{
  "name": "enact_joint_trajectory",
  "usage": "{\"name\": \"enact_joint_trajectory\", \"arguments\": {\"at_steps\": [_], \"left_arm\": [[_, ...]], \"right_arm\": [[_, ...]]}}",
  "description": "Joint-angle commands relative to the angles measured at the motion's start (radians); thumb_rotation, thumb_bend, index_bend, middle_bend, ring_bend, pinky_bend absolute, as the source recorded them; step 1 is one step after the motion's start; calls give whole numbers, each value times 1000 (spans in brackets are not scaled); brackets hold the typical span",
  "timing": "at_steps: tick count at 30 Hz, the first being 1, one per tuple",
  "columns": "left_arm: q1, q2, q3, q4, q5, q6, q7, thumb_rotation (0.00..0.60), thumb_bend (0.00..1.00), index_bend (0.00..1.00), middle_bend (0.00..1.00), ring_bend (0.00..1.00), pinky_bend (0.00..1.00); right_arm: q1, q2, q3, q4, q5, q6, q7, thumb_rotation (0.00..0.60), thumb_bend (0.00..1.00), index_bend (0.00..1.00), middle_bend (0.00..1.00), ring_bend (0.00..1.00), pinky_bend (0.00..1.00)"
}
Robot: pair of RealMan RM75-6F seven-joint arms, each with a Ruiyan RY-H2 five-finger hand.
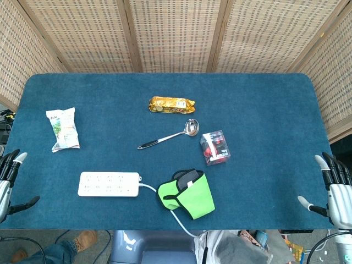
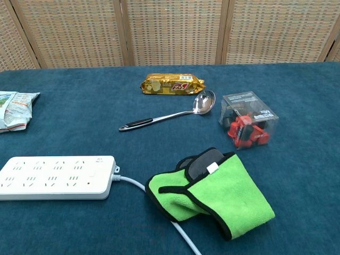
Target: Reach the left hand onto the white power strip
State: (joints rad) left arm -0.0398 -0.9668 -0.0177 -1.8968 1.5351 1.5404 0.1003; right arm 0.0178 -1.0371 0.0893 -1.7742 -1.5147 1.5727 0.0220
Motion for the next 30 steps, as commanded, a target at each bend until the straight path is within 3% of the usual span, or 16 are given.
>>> {"name": "enact_joint_trajectory", "arguments": {"at_steps": [1,9,11,12,13,14,15,16,17,19,22,25,30], "left_arm": [[1,0,0,0,0,0,1,600,0,0,0,0,0],[-7,9,14,-13,-1,-37,-39,600,0,0,0,0,0],[-22,5,12,-9,-7,-64,-43,600,0,0,101,32,8],[-25,-2,6,-4,-9,-63,-34,600,0,0,318,194,124],[-29,-12,2,2,-11,-64,-24,600,0,0,586,437,343],[-35,-30,0,5,-17,-74,-14,600,0,0,762,625,521],[-45,-47,-1,7,-15,-88,-14,600,13,0,920,852,778],[-58,-72,-1,14,-14,-108,-10,600,86,0,981,955,921],[-68,-94,-3,28,-7,-119,6,600,175,0,998,987,966],[-103,-168,14,49,12,-184,22,600,566,0,1000,1000,1000],[-134,-201,27,35,-11,-262,3,600,910,0,1000,1000,1000],[-181,-233,34,-15,-69,-376,11,600,997,0,1000,1000,1000],[-240,-271,26,-79,-211,-499,51,600,1000,0,1000,1000,1000]], "right_arm": [[0,0,0,0,0,0,1,600,0,0,0,0,0],[-4,0,-3,-5,-7,6,-1,600,0,0,0,0,0],[-3,-1,-2,-7,-6,6,-2,600,0,0,0,0,0],[-3,-1,-2,-7,-5,5,-2,600,0,0,0,0,0],[-3,-1,-2,-6,-4,3,-3,600,0,0,0,0,0],[-3,-2,-2,-6,-2,2,-3,600,0,0,0,0,0],[-3,-1,-2,-5,0,1,-3,600,0,0,0,0,0],[-3,-1,0,-5,4,1,-1,600,0,0,0,0,0],[-4,-1,1,-6,7,2,1,600,0,0,0,0,0],[-6,1,5,-5,11,6,8,600,0,0,0,0,0],[-6,3,6,-5,13,5,14,600,0,0,0,0,0],[-2,5,6,-3,18,-4,19,600,0,0,0,0,0],[1,5,5,0,17,-14,24,600,0,0,0,0,0]]}}
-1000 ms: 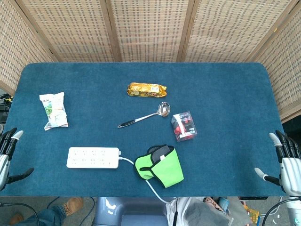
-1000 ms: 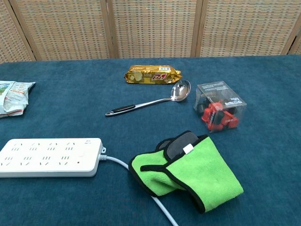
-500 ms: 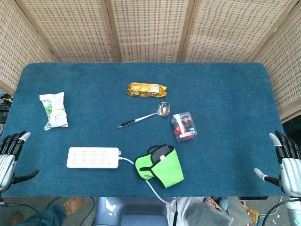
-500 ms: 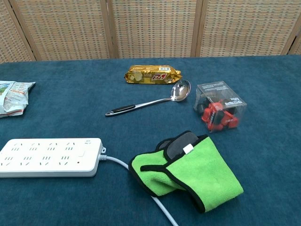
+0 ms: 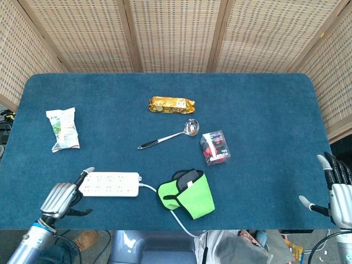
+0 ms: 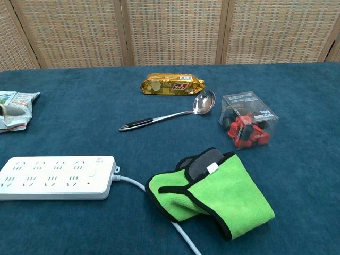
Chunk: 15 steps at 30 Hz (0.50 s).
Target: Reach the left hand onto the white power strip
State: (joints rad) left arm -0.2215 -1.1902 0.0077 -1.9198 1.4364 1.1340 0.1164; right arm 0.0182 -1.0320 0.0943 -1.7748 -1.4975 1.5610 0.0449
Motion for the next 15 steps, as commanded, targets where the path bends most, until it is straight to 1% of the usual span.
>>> {"name": "enact_joint_trajectory", "arguments": {"at_steps": [1,6,15], "left_arm": [[-68,-52,-1,-66,-137,-110,40,600,1000,0,1000,1000,1000],[-99,-74,-8,-77,-224,-150,71,600,1000,0,1000,1000,1000],[-148,-115,-19,-79,-349,-168,149,600,1000,0,1000,1000,1000]], "right_arm": [[2,0,0,1,1,-4,2,600,0,0,0,0,0],[4,2,-1,1,5,-12,8,600,0,0,0,0,0],[7,6,1,0,14,-21,15,600,0,0,0,0,0]]}}
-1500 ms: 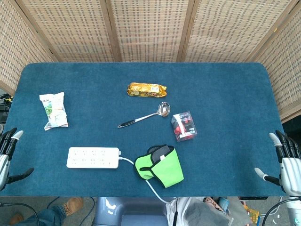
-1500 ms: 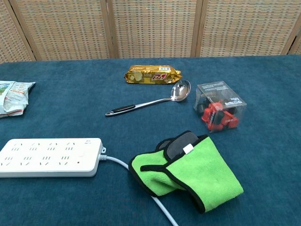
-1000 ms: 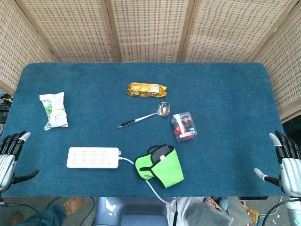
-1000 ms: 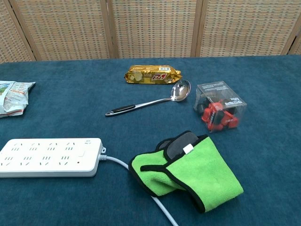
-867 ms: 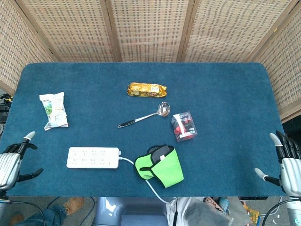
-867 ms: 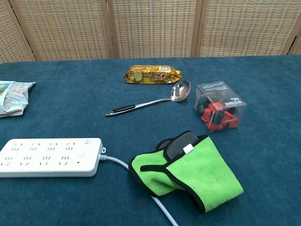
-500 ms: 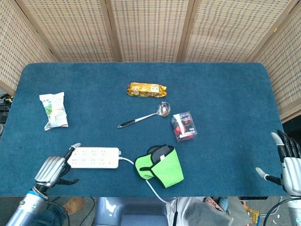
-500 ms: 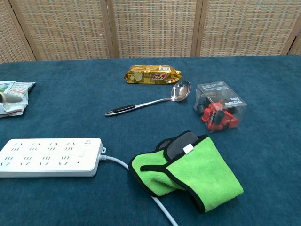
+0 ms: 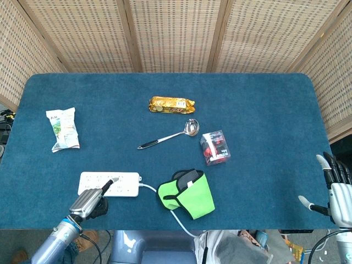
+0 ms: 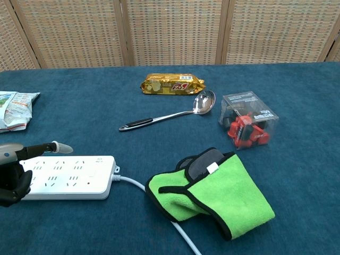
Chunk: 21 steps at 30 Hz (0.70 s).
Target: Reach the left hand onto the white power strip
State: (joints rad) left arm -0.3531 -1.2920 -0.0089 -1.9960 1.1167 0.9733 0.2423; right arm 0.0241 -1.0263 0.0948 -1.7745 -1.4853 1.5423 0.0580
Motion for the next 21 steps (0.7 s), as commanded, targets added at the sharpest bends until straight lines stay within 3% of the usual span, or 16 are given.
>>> {"name": "enact_joint_trajectory", "arguments": {"at_steps": [1,21], "left_arm": [[-21,-17,-3,-2,-39,-8,30,600,1000,0,1000,1000,1000],[-98,-141,8,33,-211,43,175,600,1000,134,1000,1000,1000]], "right_arm": [[1,1,1,0,4,-4,3,600,0,0,0,0,0],[4,14,5,7,17,-16,45,600,0,0,0,0,0]]}}
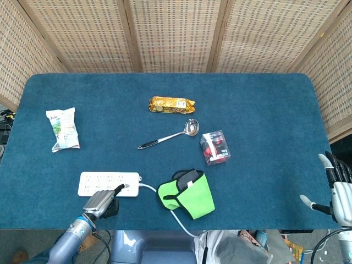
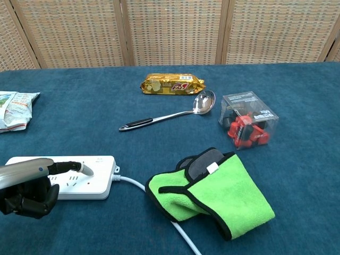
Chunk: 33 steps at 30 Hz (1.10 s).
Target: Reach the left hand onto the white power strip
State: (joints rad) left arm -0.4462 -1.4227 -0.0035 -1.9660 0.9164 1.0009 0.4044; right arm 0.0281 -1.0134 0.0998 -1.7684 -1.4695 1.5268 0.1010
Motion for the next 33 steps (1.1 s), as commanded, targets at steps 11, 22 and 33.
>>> {"name": "enact_joint_trajectory", "arguments": {"at_steps": [11,22,33], "left_arm": [[-2,-41,4,17,-12,79,28,600,1000,136,1000,1000,1000],[-35,-50,20,34,-84,29,42,600,1000,147,1000,1000,1000],[16,-14,-16,13,65,139,-86,600,1000,149,1000,1000,1000]], "right_arm": [[1,4,-1,0,1,-5,4,600,0,0,0,0,0],[2,3,-2,-3,2,-6,-1,600,0,0,0,0,0],[2,4,-2,-3,2,-6,2,600,0,0,0,0,0]]}}
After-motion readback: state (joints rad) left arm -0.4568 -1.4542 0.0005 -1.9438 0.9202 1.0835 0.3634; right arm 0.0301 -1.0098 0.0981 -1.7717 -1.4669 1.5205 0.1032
